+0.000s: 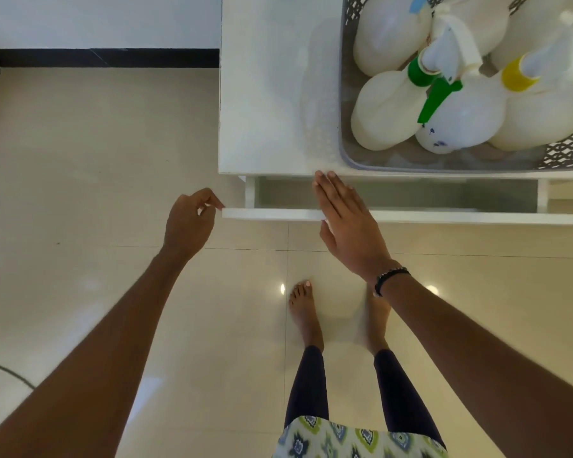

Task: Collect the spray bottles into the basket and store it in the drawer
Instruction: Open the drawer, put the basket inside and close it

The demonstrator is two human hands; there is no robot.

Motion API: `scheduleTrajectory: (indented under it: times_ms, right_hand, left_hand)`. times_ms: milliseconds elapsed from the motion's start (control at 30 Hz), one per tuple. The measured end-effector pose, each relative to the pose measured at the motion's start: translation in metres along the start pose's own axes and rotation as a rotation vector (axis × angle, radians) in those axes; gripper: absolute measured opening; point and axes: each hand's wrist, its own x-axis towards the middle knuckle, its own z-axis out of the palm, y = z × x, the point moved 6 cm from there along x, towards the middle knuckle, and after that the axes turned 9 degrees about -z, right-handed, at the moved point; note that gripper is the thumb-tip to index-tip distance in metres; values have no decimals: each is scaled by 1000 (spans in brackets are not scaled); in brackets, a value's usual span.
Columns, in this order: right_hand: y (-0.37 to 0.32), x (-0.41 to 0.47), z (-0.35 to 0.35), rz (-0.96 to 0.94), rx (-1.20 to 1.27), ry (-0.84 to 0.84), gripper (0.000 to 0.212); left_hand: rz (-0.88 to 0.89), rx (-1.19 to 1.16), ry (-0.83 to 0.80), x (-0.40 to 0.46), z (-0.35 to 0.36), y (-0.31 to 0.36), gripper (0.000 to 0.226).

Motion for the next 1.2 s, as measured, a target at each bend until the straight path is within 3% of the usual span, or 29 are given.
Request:
scheduleTrajectory:
  times_ms: [67, 167, 267, 433, 600, 733, 1200]
  right_hand:
    - [6, -23, 6, 28, 30, -20, 56]
    - [25, -67, 9, 126, 44, -48, 51]
    - [47, -107, 5, 167, 46, -53, 46]
    - [79, -149, -8, 222, 80, -79, 30]
    - [75, -169, 0, 273, 146, -210, 36]
    - [68, -188, 11, 279, 158, -280, 32]
    - [43, -232, 31, 153, 179, -401, 26]
  left_hand:
    - [-66, 54, 111, -25, 2, -1, 26]
    - [53, 3, 231, -84, 20, 33, 36]
    - [196, -50, 60, -127, 62, 77, 43]
    - [377, 155, -161, -163, 132, 132, 48]
    - [232, 264, -193, -180, 158, 134, 31]
    - [254, 465, -237, -192, 164, 131, 15]
    - [123, 491, -324, -235, 182, 108, 26]
